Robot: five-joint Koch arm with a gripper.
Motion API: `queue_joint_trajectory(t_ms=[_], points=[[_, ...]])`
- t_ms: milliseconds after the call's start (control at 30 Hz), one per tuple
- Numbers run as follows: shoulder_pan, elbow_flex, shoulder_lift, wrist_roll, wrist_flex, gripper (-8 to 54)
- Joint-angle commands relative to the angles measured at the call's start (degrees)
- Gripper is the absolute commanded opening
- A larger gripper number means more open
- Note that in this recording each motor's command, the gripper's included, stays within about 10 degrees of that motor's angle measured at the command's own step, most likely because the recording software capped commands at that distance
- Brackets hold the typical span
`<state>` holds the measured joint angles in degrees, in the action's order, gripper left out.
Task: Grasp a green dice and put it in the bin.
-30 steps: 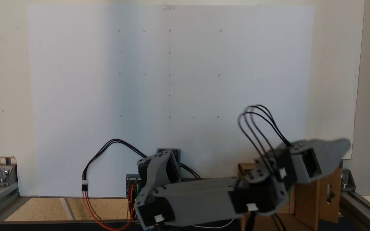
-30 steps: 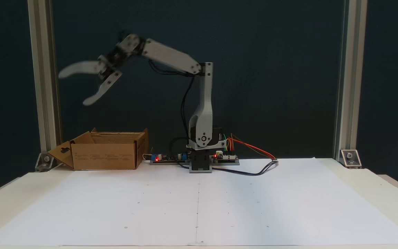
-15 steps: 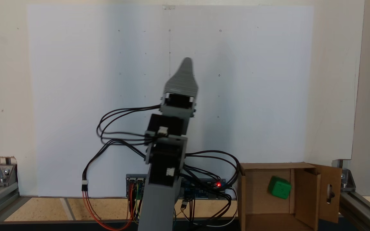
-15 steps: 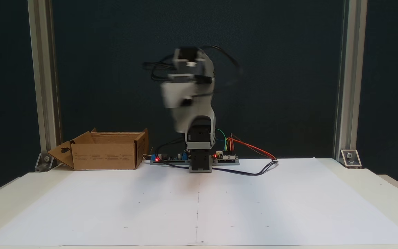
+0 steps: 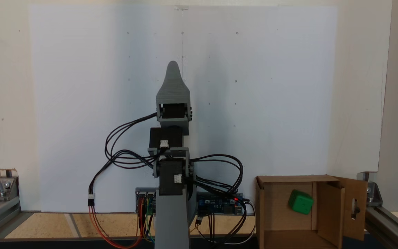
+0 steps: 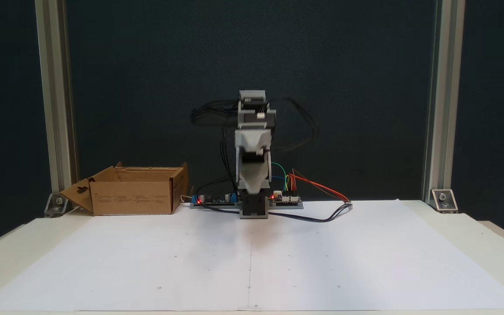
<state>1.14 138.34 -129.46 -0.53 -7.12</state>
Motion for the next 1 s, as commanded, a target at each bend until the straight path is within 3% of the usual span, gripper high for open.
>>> queue_joint_trajectory(t_ms=[0, 267, 967], points=[[-1.85, 1.49, -6.59, 1.85, -9.47, 45.0], [-2.02, 17.84, -6.59, 1.76, -29.16, 43.2], [-1.85, 38.67, -6.50, 1.76, -77.41, 43.8]])
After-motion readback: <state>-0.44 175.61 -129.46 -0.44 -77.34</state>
